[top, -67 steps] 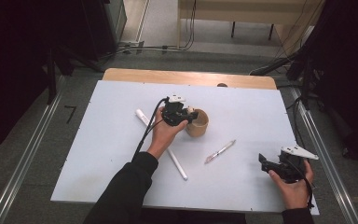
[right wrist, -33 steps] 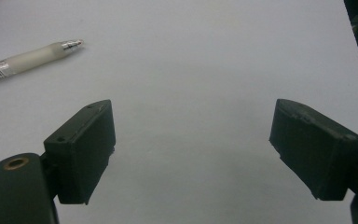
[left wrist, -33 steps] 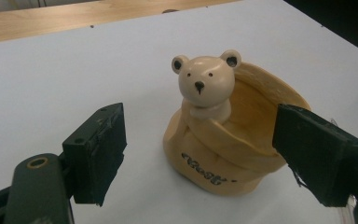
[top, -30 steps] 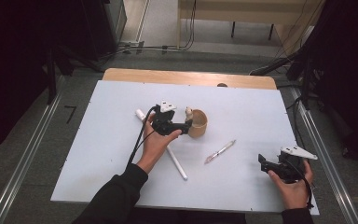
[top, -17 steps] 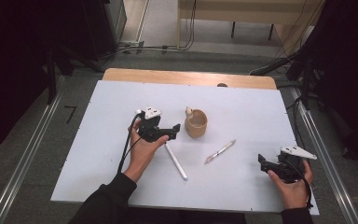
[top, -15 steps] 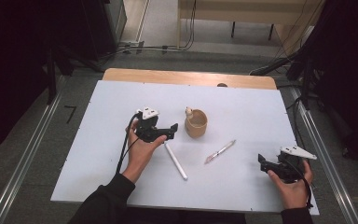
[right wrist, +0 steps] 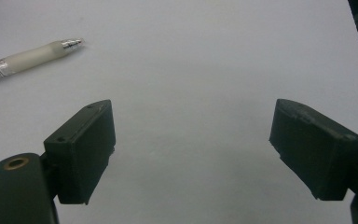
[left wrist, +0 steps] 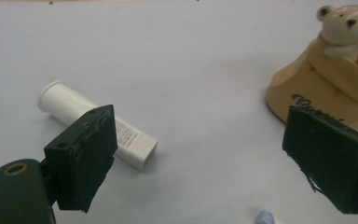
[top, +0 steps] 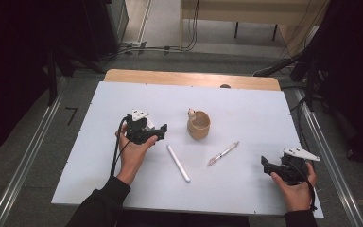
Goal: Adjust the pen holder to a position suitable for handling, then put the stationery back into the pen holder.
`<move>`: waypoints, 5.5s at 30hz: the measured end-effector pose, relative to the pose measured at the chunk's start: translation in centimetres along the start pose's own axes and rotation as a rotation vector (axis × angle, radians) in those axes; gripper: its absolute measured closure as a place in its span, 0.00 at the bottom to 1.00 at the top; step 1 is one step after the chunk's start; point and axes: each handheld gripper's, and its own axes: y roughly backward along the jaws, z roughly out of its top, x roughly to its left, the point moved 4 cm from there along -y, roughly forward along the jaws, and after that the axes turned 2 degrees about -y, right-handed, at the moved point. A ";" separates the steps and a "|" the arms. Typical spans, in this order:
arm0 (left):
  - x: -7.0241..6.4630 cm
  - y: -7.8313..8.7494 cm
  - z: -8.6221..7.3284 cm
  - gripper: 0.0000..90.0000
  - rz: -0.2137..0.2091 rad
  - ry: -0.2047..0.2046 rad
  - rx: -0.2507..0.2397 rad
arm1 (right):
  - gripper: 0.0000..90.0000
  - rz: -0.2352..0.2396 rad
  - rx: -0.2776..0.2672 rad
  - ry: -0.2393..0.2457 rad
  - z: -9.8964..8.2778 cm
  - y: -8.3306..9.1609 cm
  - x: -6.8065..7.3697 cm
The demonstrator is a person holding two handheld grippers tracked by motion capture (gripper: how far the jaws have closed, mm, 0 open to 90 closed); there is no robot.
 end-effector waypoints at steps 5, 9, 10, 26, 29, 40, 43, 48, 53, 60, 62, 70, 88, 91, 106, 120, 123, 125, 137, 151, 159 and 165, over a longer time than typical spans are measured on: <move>0.7 -0.1 -0.2 0.12 0.041 0.013 0.001 | 0.14 0.002 0.000 0.002 0.0 0.0 0.0; 1.1 -0.3 -0.3 0.11 0.077 0.014 0.012 | 0.14 0.001 -0.003 0.000 0.0 0.1 0.0; 1.2 -0.4 -0.4 0.11 0.085 0.012 0.016 | 0.14 0.000 -0.001 0.001 0.0 0.0 0.0; 2.3 -2.0 -1.0 0.10 0.145 0.027 0.064 | 0.14 -0.001 0.002 0.006 -0.1 0.0 0.0; 2.5 -2.3 -1.1 0.10 0.151 0.034 0.071 | 0.14 -0.002 0.002 0.008 -0.1 0.0 0.0; 3.1 -3.5 -1.2 0.10 0.196 0.064 0.083 | 0.14 -0.004 0.004 0.007 -0.1 0.0 0.0; 3.1 -3.8 -1.1 0.10 0.209 0.057 0.085 | 0.14 -0.004 0.004 0.008 -0.1 0.0 0.0; 3.0 -4.2 -1.0 0.10 0.224 0.052 0.095 | 0.14 -0.003 0.006 0.009 -0.1 0.0 0.0; 2.9 -4.7 -1.0 0.10 0.237 0.046 0.110 | 0.14 -0.004 0.005 0.009 -0.1 0.0 0.0; 3.0 -5.2 -1.1 0.10 0.251 0.043 0.125 | 0.14 -0.003 0.007 0.007 -0.2 0.0 0.0; 3.0 -5.3 -1.0 0.10 0.255 0.043 0.121 | 0.14 -0.003 0.007 0.008 -0.2 0.0 0.1; 2.8 -5.5 -1.0 0.17 0.279 0.005 0.138 | 0.14 -0.003 0.008 0.010 -0.2 0.0 0.1; 2.9 -4.9 -1.0 0.43 0.271 0.000 0.125 | 0.14 -0.004 0.005 0.013 -0.2 0.0 0.0; 3.1 -4.8 -1.0 0.49 0.274 0.005 0.123 | 0.14 -0.005 0.005 0.013 -0.2 0.0 0.0; 4.1 -4.3 -1.2 0.70 0.269 0.035 0.089 | 0.14 -0.006 0.006 0.013 -0.2 0.0 0.0; 4.5 -5.1 -0.6 0.65 0.323 0.045 0.083 | 0.14 -0.003 0.011 0.011 -0.2 -0.1 0.1; 4.4 -5.2 -0.6 0.72 0.329 0.030 0.082 | 0.14 -0.003 0.010 0.011 -0.2 -0.1 0.1; 4.3 -5.2 -0.6 0.77 0.326 0.016 0.086 | 0.14 -0.003 0.009 0.011 -0.2 -0.1 0.1; 4.7 -5.0 -0.6 0.80 0.275 0.023 0.079 | 0.14 0.001 0.005 0.010 -0.1 0.0 0.1; 5.1 -2.2 -1.4 0.80 0.123 0.017 0.057 | 0.14 -0.001 0.010 0.013 -0.2 -0.1 0.2; 3.0 -0.2 -1.3 0.80 0.030 -0.020 0.024 | 0.14 0.017 0.002 0.009 0.0 0.0 0.4; 1.5 1.3 -1.5 0.80 -0.032 -0.024 0.005 | 0.16 0.047 -0.010 0.020 0.0 0.3 0.8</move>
